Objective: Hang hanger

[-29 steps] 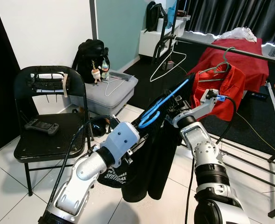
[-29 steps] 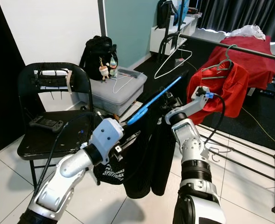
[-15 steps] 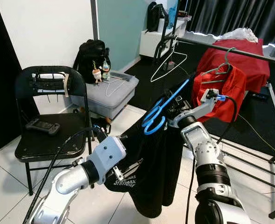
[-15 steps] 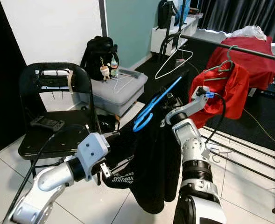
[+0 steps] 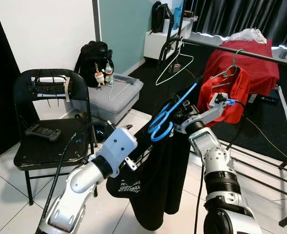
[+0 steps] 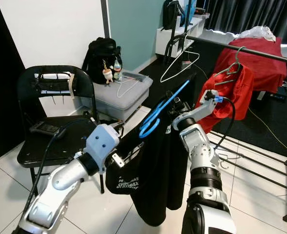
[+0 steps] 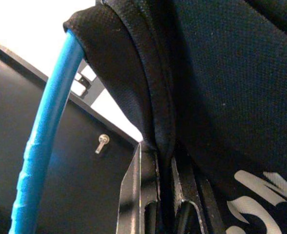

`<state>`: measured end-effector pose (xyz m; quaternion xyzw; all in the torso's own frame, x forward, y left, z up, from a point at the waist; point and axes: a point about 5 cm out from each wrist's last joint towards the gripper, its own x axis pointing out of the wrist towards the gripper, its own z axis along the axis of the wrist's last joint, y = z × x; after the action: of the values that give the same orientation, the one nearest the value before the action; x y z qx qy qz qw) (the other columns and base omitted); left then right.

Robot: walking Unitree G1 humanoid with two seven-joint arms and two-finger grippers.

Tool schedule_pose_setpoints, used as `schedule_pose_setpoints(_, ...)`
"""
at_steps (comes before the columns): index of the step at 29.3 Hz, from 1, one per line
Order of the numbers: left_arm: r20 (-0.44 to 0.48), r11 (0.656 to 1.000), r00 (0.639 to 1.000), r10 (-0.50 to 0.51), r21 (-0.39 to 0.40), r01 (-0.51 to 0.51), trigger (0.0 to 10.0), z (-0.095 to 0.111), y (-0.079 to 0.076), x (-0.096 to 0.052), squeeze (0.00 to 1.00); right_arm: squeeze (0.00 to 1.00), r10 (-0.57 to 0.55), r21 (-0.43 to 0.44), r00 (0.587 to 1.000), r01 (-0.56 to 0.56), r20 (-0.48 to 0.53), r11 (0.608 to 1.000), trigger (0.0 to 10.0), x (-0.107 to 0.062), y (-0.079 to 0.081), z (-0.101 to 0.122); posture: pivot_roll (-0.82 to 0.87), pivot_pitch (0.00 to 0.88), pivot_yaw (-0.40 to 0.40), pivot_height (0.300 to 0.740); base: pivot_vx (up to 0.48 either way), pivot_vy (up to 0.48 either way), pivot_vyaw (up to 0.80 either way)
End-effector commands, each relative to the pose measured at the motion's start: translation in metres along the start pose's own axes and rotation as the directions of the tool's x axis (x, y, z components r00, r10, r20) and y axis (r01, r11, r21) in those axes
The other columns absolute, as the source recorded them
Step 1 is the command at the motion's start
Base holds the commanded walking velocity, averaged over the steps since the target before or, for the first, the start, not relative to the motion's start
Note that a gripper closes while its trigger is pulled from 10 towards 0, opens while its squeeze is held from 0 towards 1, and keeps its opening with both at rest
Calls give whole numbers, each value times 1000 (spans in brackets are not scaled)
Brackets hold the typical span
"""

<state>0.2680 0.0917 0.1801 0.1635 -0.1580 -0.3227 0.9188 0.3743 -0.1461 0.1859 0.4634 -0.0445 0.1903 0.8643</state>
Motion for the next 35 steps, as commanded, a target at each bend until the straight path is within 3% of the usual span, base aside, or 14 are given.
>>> schedule_pose_setpoints(1,-2,999,1000,-22,-30,21,10000,0,-9,8,0,0,32,-1,999,-32,19,999,0,2,6,6,2,0,-72,740,0,0,0)
schedule_pose_setpoints(11,-3,997,1000,21,-72,-21,10000,-8,-20,29,0,0,35,3,999,-35,18,999,0,3,7,5,-2,0,-70,740,0,0,0)
schedule_pose_setpoints(12,0,996,999,35,-77,-34,2510,-8,-20,32,0,0,36,4,999,-36,18,999,0,3,7,5,-2,0,-70,740,0,0,0)
schedule_pose_setpoints(13,0,996,999,35,-77,-34,2510,-8,-20,32,0,0,36,4,999,-36,18,999,0,3,7,5,-2,0,-70,740,0,0,0)
schedule_pose_setpoints(14,2,996,999,44,-79,-43,0,-8,-20,34,0,0,37,5,999,-37,18,999,0,3,8,5,-2,0,-70,740,0,0,0)
schedule_pose_setpoints(30,-32,993,994,108,-33,-110,0,-18,-4,26,0,0,25,-19,1000,-25,-11,1000,0,1,4,-1,0,0,-71,740,0,0,0)
schedule_pose_setpoints(31,-46,993,993,112,-24,-113,0,-21,-1,22,0,0,-4,-60,1000,2,-29,998,3490,0,0,-3,2,0,-72,740,0,0,0)
schedule_pose_setpoints(32,-46,993,993,112,-24,-113,0,-21,-1,22,0,0,-4,-60,1000,2,-29,998,3490,0,0,-3,2,0,-72,740,0,0,0)
schedule_pose_setpoints(33,-66,993,991,120,-13,-121,0,-26,4,17,0,0,-28,-136,998,20,-53,990,10000,-3,-5,-6,0,0,-72,740,0,0,0)
schedule_pose_setpoints(34,-82,992,989,126,-4,-127,0,-29,8,12,0,0,-38,-195,996,22,-77,981,10000,-6,-9,-9,0,0,-72,740,0,0,0)
schedule_pose_setpoints(35,-103,991,986,131,11,-131,0,-33,13,6,0,1000,-21,-267,992,-13,-125,964,10000,-10,-12,-14,1,0,-70,740,0,0,0)
